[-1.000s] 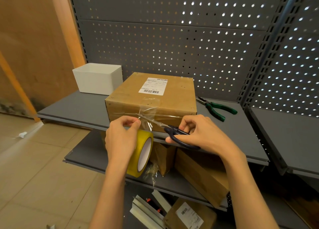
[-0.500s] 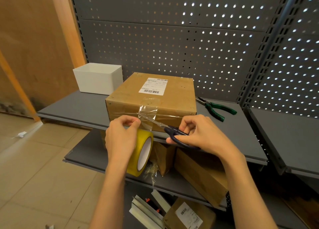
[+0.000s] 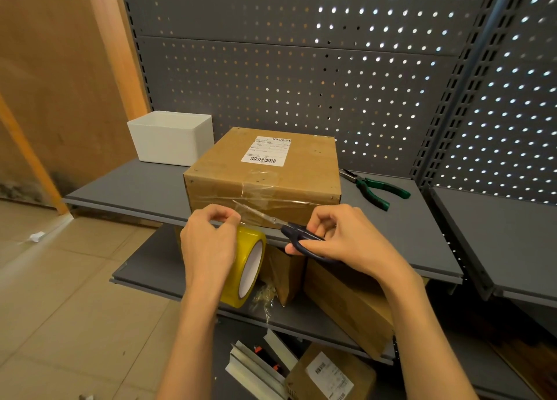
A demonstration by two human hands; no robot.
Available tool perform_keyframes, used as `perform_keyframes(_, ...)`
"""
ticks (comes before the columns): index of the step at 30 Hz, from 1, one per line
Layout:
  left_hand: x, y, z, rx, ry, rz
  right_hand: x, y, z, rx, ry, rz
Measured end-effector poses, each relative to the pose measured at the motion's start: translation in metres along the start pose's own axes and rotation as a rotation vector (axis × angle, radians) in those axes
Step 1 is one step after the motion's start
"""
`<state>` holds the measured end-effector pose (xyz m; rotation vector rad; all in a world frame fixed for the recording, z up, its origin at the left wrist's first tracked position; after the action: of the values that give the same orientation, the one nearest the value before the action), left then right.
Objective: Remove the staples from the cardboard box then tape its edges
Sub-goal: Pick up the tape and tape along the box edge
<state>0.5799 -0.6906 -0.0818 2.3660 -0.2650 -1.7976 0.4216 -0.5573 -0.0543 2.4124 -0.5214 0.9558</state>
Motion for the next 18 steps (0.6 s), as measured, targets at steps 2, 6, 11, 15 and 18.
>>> perform_keyframes(2,-0.003,-0.001,-0.003,-0.017,-0.02,0.01,0.003,-0.001,-0.001,-0.015,0.001,-0.01)
perform_keyframes(6,-0.016,-0.002,-0.01,-0.065,-0.052,0.054,0.011,-0.002,-0.006,-0.076,0.02,-0.028)
perform_keyframes(11,-0.032,-0.009,-0.01,-0.064,-0.079,0.131,0.023,-0.007,-0.025,-0.229,0.093,-0.084)
perform_keyframes(15,-0.038,-0.016,-0.009,-0.057,-0.116,0.135,0.018,-0.012,-0.054,-0.436,0.162,-0.063)
perform_keyframes(18,-0.044,-0.019,-0.009,-0.073,-0.133,0.154,0.0,-0.017,-0.078,-0.604,0.104,-0.003)
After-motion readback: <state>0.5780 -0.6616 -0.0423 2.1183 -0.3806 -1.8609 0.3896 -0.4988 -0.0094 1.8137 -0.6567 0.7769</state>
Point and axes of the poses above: each hand's wrist, its own y-axis towards the middle knuckle, its own z-axis out of the palm, x = y × z, the point moved 9 cm from there along y, towards the middle knuckle, and after that the axes turned 11 degrees about -x, right-handed, at the moved point
